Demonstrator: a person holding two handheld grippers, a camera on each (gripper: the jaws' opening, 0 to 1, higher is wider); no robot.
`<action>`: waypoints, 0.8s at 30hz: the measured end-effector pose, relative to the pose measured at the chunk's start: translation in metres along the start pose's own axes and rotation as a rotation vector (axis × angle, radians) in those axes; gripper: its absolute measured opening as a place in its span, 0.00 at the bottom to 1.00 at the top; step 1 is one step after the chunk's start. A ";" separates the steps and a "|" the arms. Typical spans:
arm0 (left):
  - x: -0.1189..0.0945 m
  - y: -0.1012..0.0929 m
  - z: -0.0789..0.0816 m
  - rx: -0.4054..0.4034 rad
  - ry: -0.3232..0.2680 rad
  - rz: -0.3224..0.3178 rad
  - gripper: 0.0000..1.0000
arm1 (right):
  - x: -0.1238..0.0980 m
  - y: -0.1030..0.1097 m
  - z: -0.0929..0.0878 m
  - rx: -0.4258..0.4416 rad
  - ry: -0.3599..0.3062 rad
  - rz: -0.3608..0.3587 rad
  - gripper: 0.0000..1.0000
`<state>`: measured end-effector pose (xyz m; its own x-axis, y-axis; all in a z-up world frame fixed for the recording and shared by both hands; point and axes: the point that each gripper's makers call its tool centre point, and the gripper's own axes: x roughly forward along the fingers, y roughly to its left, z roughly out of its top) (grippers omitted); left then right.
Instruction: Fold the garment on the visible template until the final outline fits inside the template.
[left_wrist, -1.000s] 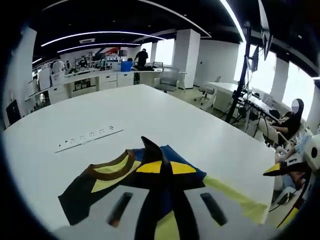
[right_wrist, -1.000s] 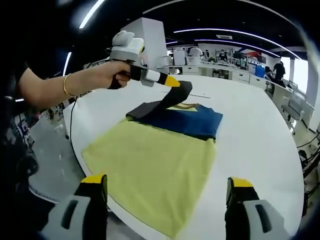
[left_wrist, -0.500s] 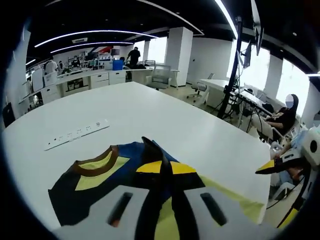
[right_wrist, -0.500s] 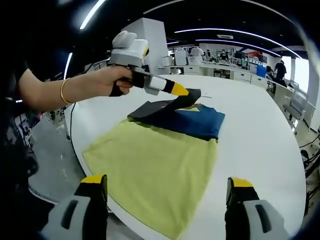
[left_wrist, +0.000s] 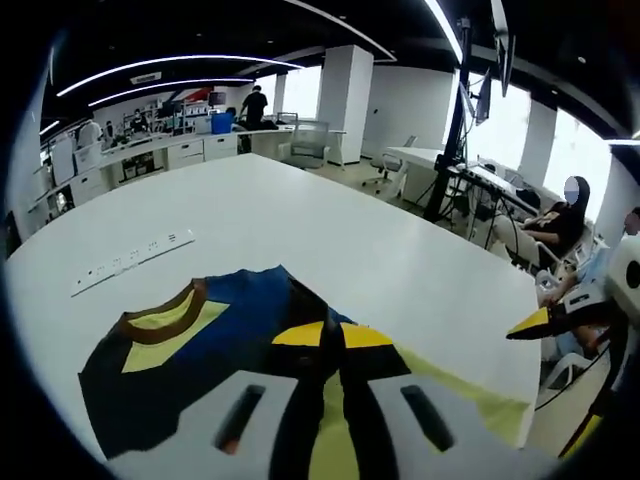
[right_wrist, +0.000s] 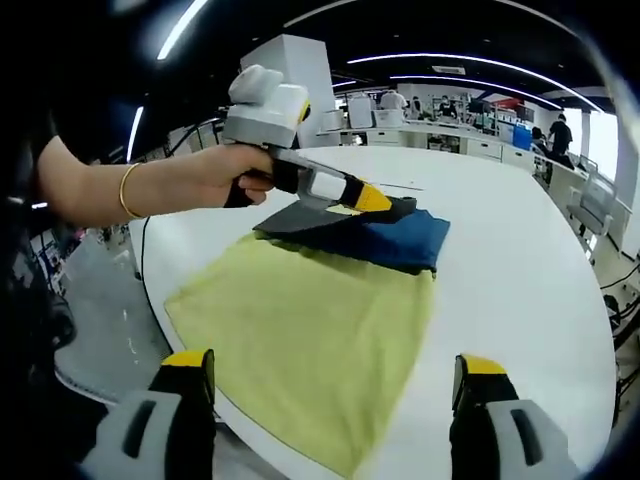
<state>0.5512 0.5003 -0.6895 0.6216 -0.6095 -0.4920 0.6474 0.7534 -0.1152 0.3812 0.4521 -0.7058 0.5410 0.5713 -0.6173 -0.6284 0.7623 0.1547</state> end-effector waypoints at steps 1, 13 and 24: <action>0.001 0.000 -0.002 -0.002 0.001 -0.002 0.01 | 0.001 0.000 0.000 0.002 -0.001 0.000 1.00; 0.011 -0.020 -0.025 0.019 0.008 -0.093 0.13 | 0.003 0.002 0.001 -0.005 -0.003 0.014 1.00; -0.008 -0.017 -0.020 0.092 -0.047 -0.113 0.67 | 0.005 0.008 0.002 -0.056 0.019 0.057 1.00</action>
<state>0.5261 0.4972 -0.7007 0.5611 -0.7018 -0.4390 0.7507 0.6548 -0.0872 0.3802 0.4622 -0.7063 0.4932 0.6070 -0.6231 -0.6887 0.7101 0.1466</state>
